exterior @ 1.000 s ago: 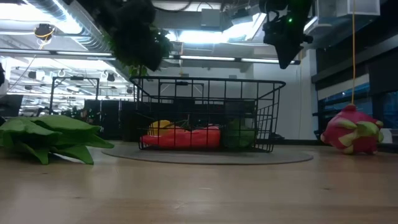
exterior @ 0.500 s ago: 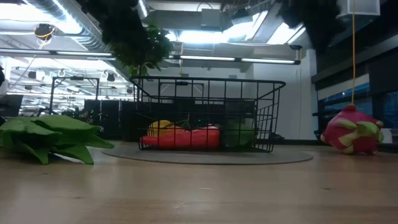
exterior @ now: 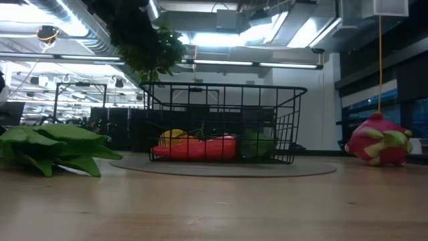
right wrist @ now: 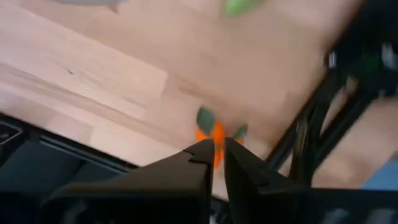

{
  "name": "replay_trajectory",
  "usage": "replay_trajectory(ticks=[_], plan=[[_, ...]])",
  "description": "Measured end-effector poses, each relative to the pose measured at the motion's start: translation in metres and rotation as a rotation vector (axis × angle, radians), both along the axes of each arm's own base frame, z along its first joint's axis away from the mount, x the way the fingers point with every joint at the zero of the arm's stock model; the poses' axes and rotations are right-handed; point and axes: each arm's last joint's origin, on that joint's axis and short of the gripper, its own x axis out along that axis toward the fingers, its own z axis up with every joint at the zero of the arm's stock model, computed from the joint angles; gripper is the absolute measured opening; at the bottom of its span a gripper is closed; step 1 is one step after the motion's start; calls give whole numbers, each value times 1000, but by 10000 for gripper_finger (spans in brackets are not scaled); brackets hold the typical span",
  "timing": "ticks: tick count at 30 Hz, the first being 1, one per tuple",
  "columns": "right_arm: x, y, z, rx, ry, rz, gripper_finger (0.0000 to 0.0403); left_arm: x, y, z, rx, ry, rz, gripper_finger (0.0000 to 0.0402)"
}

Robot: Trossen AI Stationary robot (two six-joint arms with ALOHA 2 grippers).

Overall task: Build produce basket
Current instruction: Put the oranges into the black wire basket

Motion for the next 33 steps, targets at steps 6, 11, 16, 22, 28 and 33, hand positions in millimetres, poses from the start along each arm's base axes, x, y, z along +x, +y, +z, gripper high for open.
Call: replay_trajectory(ticks=[6, 11, 16, 22, 28, 33], plan=[[-13, 60, -23, 18, 57, -49, 29, 0, 0, -1, 13, 16, -9, 135], [-7, 100, -55, -3, 80, -64, 29, 0, 0, -1, 13, 16, -9, 135], [6, 124, -88, -31, 119, -73, 38, 0, 0, -1, 13, 16, -9, 135], [13, 130, -105, 13, 262, -86, 75, 0, 0, -1, 12, 17, -9, 135], [19, 130, -113, -51, 208, -101, 119, 0, 0, -1, 12, 17, -9, 135], [15, 128, -127, -156, 334, -132, 150, 0, 0, -1, 11, 17, -10, 135]])
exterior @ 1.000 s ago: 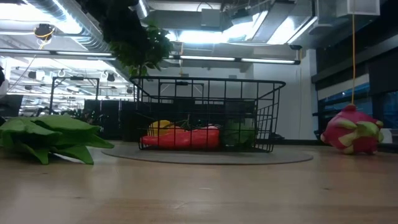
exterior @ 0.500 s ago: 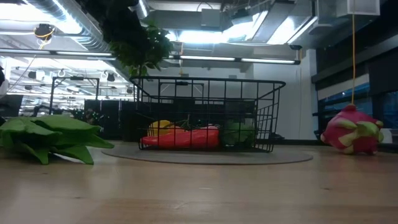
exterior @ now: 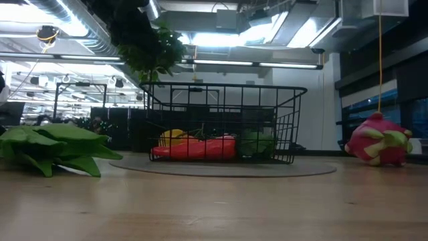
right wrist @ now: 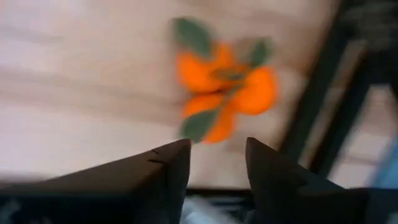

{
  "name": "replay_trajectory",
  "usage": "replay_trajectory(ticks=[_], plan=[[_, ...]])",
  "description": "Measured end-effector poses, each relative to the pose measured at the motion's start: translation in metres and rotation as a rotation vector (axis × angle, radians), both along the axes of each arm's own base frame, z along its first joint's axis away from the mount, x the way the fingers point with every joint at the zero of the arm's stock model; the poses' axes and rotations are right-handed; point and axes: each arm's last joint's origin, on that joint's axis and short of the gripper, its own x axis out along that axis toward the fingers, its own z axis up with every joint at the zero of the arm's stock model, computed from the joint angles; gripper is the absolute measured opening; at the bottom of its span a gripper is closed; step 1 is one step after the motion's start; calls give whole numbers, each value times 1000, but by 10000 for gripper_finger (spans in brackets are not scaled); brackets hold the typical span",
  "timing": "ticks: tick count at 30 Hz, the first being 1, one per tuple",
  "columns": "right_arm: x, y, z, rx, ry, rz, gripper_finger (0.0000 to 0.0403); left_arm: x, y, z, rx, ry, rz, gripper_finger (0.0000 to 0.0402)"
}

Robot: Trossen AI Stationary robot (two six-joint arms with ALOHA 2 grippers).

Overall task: Build produce basket
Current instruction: Put the oranges into the black wire basket

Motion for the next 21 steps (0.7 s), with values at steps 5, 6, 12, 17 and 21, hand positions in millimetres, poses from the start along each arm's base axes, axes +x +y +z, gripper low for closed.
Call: replay_trajectory(ticks=[5, 6, 12, 17, 21], plan=[[4, 2, -15, -86, -19, 10, 162, 0, 0, 0, 0, 0, 1, 135], [5, 2, -17, -94, -31, 12, 162, 0, 0, 0, -1, 0, 0, 135], [9, 6, -32, -124, -11, 6, 163, 0, 0, 0, -1, -1, 1, 135], [7, 4, -37, -205, 31, -103, 163, 0, 0, 0, -1, -1, 1, 135], [6, 3, -37, -222, 35, -117, 163, 0, 0, 0, 0, 0, 0, 135]])
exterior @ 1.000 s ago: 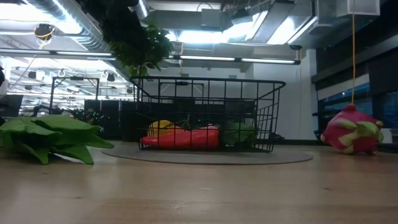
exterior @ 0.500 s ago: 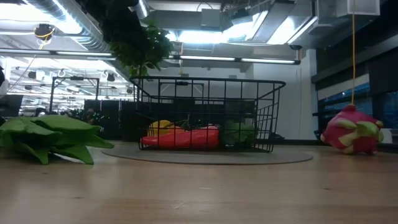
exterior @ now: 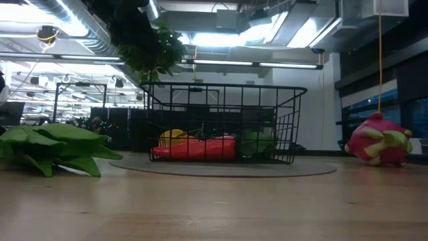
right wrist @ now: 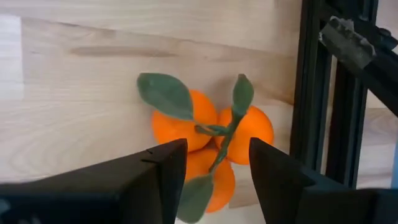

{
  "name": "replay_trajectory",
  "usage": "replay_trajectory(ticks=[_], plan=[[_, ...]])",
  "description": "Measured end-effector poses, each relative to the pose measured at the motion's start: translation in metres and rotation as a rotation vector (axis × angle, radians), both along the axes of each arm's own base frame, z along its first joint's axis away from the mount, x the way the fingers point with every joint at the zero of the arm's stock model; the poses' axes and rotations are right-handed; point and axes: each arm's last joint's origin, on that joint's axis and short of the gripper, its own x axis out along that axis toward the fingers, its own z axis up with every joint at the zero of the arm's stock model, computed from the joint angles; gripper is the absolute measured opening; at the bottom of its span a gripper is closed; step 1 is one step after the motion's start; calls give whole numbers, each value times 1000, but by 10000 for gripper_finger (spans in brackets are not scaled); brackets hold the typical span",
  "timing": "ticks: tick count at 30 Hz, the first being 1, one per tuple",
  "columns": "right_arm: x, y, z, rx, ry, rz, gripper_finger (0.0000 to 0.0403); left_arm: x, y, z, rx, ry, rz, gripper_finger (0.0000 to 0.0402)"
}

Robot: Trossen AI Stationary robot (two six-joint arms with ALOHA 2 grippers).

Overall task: Build produce basket
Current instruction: Put the oranges into the black wire basket

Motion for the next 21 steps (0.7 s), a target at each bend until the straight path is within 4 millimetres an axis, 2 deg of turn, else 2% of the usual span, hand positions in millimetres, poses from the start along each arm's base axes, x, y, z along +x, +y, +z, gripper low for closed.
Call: replay_trajectory(ticks=[6, 11, 15, 19, 21], plan=[[-8, -8, -22, 12, 66, -29, 163, 0, 0, 0, 0, 0, 0, 135], [-8, -12, -24, 9, 65, -39, 152, 0, 0, 0, -8, 0, -14, 135], [-5, -10, -22, 10, 58, -30, 106, 0, -1, 0, -14, 0, -23, 135], [-3, -9, -22, 39, 57, -15, 23, 0, -1, 0, -14, 0, -24, 135], [0, -11, -21, 46, 57, -22, 11, 0, -1, 0, -14, 0, -23, 135]])
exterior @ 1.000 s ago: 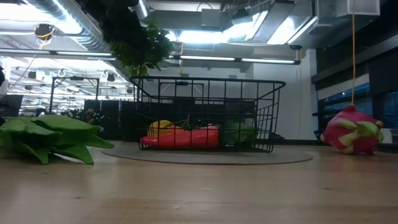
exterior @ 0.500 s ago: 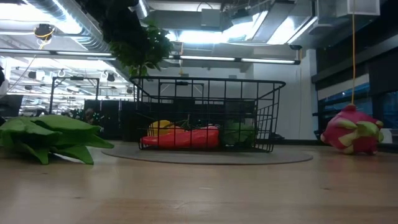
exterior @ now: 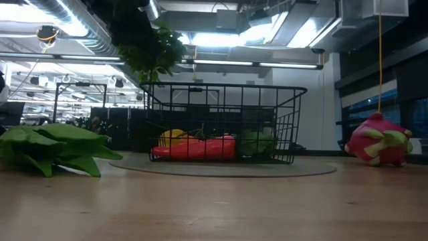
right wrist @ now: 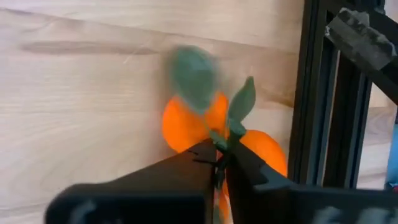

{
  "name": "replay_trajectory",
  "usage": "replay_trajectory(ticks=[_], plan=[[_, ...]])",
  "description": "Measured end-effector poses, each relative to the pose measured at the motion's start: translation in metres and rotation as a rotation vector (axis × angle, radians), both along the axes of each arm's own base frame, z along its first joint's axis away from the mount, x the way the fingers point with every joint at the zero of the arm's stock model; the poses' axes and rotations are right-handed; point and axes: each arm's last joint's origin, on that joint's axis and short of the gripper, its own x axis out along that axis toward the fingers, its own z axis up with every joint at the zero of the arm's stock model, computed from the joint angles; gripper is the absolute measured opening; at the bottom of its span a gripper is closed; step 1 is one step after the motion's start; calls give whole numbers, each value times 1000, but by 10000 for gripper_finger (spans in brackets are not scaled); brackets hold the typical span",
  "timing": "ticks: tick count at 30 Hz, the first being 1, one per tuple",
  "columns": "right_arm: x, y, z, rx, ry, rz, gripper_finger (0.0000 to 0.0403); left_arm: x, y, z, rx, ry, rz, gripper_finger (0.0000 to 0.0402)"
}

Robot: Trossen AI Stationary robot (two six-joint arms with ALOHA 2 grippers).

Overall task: Build produce basket
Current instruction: Put the oranges into the black wire basket

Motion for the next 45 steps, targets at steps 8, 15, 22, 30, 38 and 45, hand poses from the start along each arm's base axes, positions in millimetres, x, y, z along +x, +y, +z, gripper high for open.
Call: replay_trajectory(ticks=[8, 15, 22, 30, 38, 45], plan=[[32, -14, 42, -237, -217, 186, 2, 0, 0, 0, 0, 0, 0, 135], [67, -44, 98, -740, -661, 631, 1, 0, 0, 0, 1, -3, 0, 135], [99, -128, 123, -881, -487, 642, 0, 1, 0, 1, 2, -9, 0, 135], [144, -216, 125, -638, -262, 740, 0, 3, 0, -2, 2, 9, 0, 135], [179, -285, 125, -241, -393, 1160, 0, 6, 0, -6, 2, 26, 1, 135], [203, -309, 122, -84, -714, 1455, 0, 5, 3, -5, 56, 26, 88, 135]])
